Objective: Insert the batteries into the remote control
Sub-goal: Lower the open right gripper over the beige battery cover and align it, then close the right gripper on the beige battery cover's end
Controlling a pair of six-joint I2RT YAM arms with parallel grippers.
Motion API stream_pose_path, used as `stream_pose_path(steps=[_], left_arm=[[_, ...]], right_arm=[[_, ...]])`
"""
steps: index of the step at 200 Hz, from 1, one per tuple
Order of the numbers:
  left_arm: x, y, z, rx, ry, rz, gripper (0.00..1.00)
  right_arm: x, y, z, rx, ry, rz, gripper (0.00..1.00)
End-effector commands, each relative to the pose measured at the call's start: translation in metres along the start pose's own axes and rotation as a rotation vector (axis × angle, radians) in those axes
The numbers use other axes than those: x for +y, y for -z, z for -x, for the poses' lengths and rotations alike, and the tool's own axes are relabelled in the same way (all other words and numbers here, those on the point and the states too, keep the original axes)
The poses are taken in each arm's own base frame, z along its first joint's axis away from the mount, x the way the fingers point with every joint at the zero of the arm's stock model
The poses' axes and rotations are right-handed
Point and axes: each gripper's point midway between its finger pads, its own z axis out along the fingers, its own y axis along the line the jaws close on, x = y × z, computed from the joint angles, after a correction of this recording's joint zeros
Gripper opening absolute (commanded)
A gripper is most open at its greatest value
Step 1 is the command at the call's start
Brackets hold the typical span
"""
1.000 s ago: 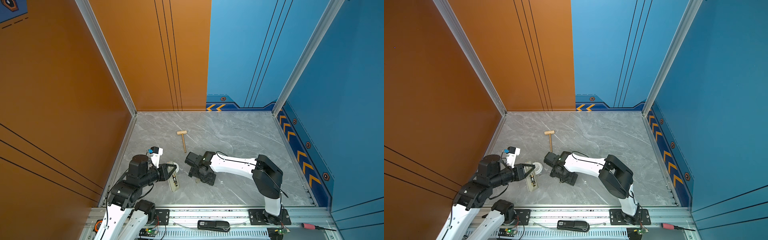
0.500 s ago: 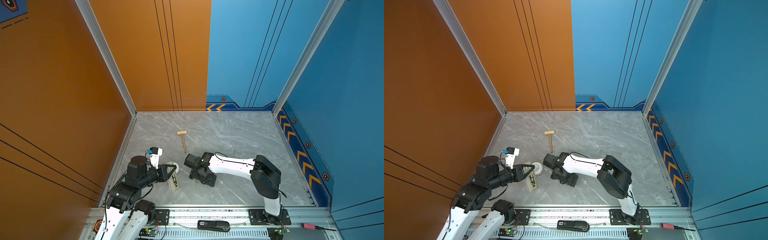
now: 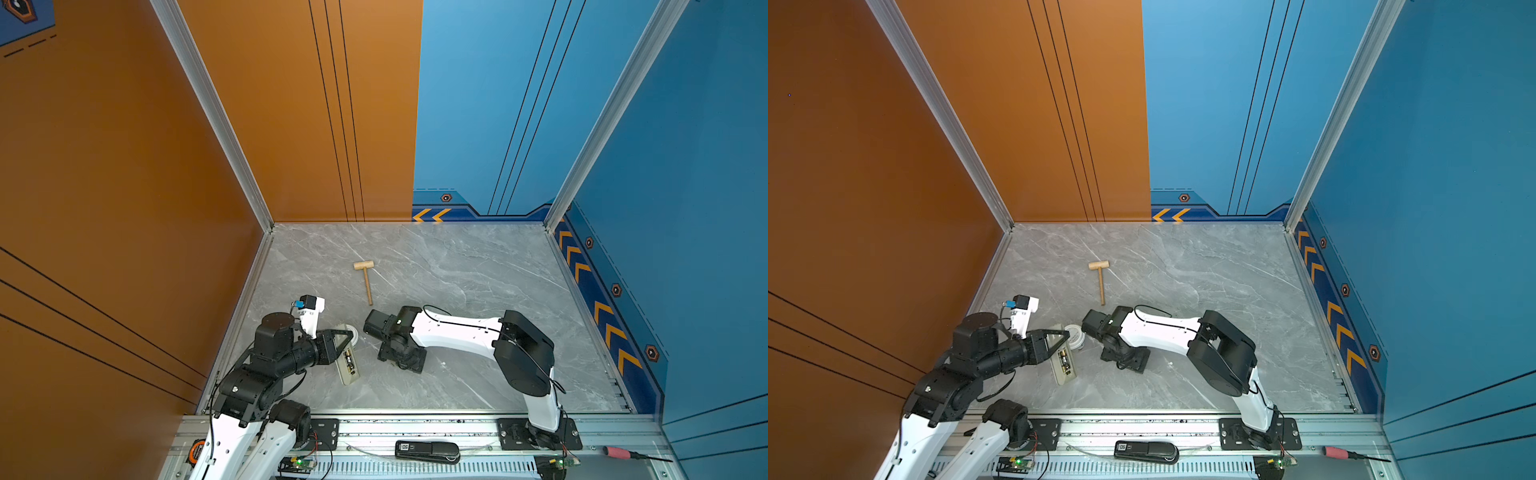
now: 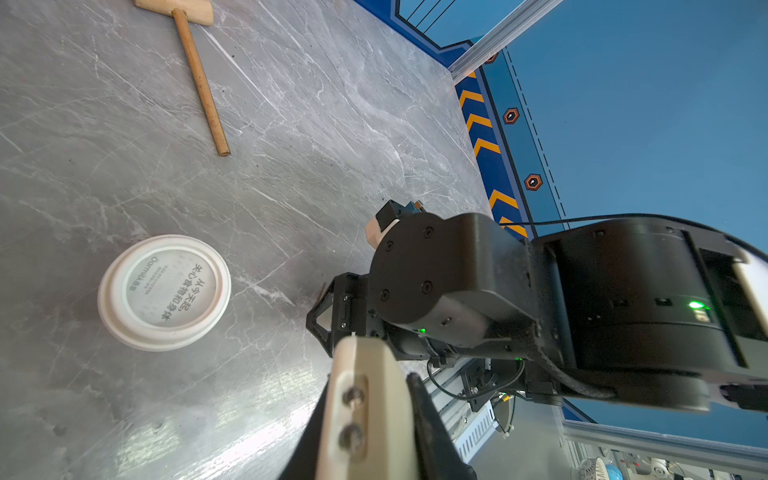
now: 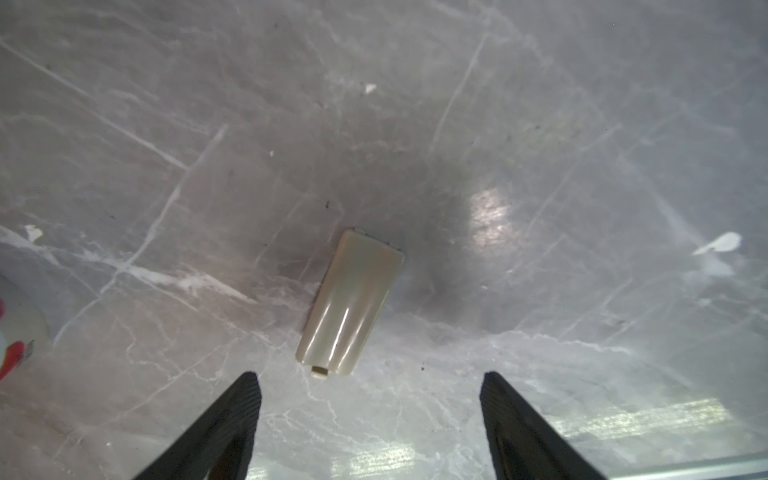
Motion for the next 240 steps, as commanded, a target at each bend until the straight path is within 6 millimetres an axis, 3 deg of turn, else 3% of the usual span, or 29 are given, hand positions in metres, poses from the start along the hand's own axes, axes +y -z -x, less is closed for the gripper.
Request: stream_pose_path(steps=[1, 78, 83, 127, 232, 240], left_arm=[[-0.004, 0.0, -0.004, 0.01, -0.001, -0.03, 0.0], [-0.004, 0.0, -0.004, 0.008, -0.002, -0.032, 0.0], [-0.005, 0.0, -0.003, 0.008, -0.002, -0.032, 0.0], [-0.004, -0.001, -0.004, 0.014, 0.0, -0.031, 0.0], [-0.003, -0.002, -0.005, 0.02, 0.002, -0.029, 0.0], [-0.003, -0.002, -0.005, 0.019, 0.003, -0.029, 0.0]], right_arm=[[-0.004, -0.003, 0.001, -0.016, 0.023, -0.042, 0.76], [0.0, -0.008, 0.007, -0.023, 0.035, -0.047, 0.64], [-0.003, -0.019, 0.007, -0.018, 0.037, -0.074, 0.63], [-0.007, -0.023, 0.007, -0.012, 0.039, -0.089, 0.53], [-0.027, -0.028, 0.008, -0.009, 0.058, -0.133, 0.41], [-0.025, -0.018, 0.009, -0.016, 0.061, -0.109, 0.41]])
